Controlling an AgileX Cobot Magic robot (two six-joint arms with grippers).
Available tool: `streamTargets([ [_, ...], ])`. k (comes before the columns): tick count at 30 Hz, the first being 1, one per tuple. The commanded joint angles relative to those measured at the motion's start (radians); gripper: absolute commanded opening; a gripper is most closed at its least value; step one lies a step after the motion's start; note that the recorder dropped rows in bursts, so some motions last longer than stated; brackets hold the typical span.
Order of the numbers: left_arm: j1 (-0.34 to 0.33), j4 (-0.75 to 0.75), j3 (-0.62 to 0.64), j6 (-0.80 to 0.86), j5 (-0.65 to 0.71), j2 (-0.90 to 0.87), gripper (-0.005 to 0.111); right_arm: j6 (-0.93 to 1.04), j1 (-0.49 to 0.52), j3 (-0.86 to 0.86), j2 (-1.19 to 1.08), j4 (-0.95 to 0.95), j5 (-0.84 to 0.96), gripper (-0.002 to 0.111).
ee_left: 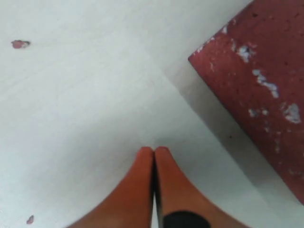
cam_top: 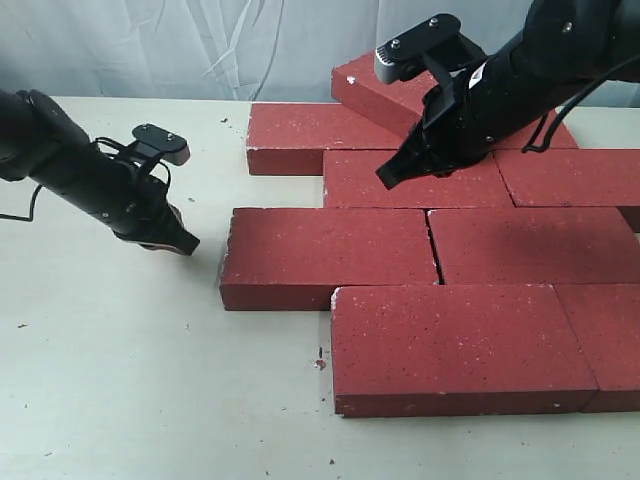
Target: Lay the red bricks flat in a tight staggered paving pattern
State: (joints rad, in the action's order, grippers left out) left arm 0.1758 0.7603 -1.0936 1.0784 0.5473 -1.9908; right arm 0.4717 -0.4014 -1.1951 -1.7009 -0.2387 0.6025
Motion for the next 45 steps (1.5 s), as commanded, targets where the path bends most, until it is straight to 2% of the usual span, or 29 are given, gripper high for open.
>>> streamTargets([
  [1, -0.004, 0.068, -0.006, 0.005, 0.005, 0.023, 0.0, 0.0, 0.0, 0.005, 0.008, -0.066, -0.023, -0.001],
  [8, -0.004, 0.044, -0.042, 0.024, 0.037, 0.066, 0.0, 0.055, -0.026, 0.005, 0.008, -0.11, -0.107, -0.001],
  [12, -0.004, 0.094, -0.044, 0.024, 0.016, 0.137, 0.0, 0.058, -0.031, 0.005, 0.008, -0.11, -0.139, -0.001],
  [15, -0.004, 0.158, -0.046, 0.024, -0.049, 0.156, 0.0, 0.059, -0.031, 0.005, 0.008, -0.102, -0.208, -0.001],
  [18, -0.004, 0.272, -0.065, 0.048, -0.2, 0.157, 0.0, 0.059, -0.031, 0.002, 0.008, -0.034, -0.303, -0.001],
  [21, -0.004, 0.298, -0.122, 0.062, -0.269, 0.157, 0.0, 0.059, -0.021, -0.029, 0.008, 0.029, -0.337, -0.001],
  [23, -0.014, 0.298, -0.219, 0.058, -0.268, 0.152, 0.0, 0.05, 0.027, -0.115, 0.008, 0.031, -0.274, -0.001],
  [25, -0.033, 0.255, -0.333, 0.019, -0.202, 0.128, 0.0, 0.03, 0.098, -0.229, -0.013, 0.028, -0.152, -0.001],
  [26, -0.047, 0.161, -0.426, -0.087, -0.123, 0.097, 0.0, -0.002, 0.151, -0.317, -0.044, 0.028, -0.066, -0.001],
  [27, -0.052, 0.107, -0.464, -0.144, -0.084, 0.08, 0.0, -0.012, 0.171, -0.351, -0.061, 0.028, -0.032, -0.001],
  [29, -0.055, -0.206, -0.621, -0.418, 0.071, -0.002, 0.0, -0.054, 0.236, -0.511, -0.167, 0.028, 0.102, -0.001],
  [30, -0.055, -0.296, -0.667, -0.499, 0.156, -0.033, 0.0, -0.071, 0.253, -0.572, -0.218, 0.028, 0.124, -0.001],
  [32, -0.055, -0.327, -0.716, -0.541, 0.301, -0.08, 0.0, -0.099, 0.274, -0.698, -0.335, 0.029, 0.126, -0.001],
  [37, -0.055, -0.329, -0.657, -0.56, 0.47, -0.088, 0.0, -0.192, 0.332, -1.115, -0.67, 0.032, 0.176, -0.001],
  [41, -0.055, -0.325, -0.547, -0.518, 0.406, -0.064, 0.0, -0.204, 0.344, -1.318, -0.819, 0.035, 0.282, -0.001],
  [45, -0.055, -0.319, -0.396, -0.494, 0.28, -0.017, 0.0, -0.204, 0.344, -1.429, -0.904, 0.035, 0.33, -0.001],
])
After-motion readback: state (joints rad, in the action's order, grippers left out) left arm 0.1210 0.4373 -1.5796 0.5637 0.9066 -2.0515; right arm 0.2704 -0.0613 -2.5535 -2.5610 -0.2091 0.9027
